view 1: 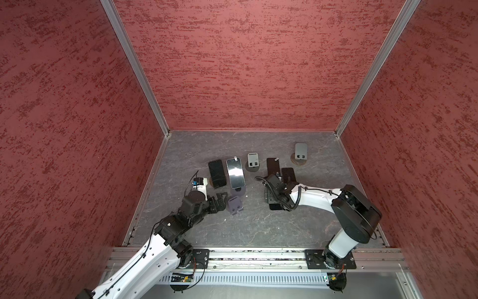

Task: Remove the phone from the phone stand
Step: 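Open and raise the right gripper while the left arm swings forward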

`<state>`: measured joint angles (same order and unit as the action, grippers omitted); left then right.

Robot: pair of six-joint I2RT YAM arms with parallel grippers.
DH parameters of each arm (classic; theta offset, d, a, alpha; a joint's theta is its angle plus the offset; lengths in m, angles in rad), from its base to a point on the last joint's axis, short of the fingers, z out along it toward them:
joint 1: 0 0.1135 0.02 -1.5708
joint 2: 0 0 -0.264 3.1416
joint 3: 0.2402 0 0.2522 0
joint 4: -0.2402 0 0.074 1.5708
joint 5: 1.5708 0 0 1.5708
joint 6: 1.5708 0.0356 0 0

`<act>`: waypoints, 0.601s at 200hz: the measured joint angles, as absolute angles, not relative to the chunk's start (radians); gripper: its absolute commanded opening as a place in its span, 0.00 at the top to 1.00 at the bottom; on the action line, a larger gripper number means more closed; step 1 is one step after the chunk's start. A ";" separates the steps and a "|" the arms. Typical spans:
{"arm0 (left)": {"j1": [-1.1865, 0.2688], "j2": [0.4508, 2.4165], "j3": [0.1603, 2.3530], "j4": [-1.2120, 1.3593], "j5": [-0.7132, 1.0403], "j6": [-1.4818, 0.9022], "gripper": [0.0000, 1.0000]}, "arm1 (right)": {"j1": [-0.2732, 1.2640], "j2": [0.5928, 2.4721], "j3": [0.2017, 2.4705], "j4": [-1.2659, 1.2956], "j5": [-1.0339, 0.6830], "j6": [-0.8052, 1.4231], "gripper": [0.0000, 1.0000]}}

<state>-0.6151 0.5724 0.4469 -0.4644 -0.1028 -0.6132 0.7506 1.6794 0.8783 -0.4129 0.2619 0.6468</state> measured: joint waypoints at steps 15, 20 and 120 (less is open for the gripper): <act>-0.624 0.591 0.451 -0.468 -0.114 -0.617 0.01 | 0.749 1.678 0.878 -0.413 0.265 0.640 0.12; -0.630 0.598 0.452 -0.472 -0.120 -0.620 0.01 | 0.749 1.676 0.878 -0.413 0.265 0.636 0.10; -0.794 0.719 0.555 -0.560 -0.299 -0.657 0.00 | 0.748 1.516 0.924 -0.397 0.281 0.548 0.01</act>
<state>-0.7937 0.7185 0.5552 -0.5602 -0.2989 -0.6575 0.7479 1.5158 0.9237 -0.3965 0.2810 0.5484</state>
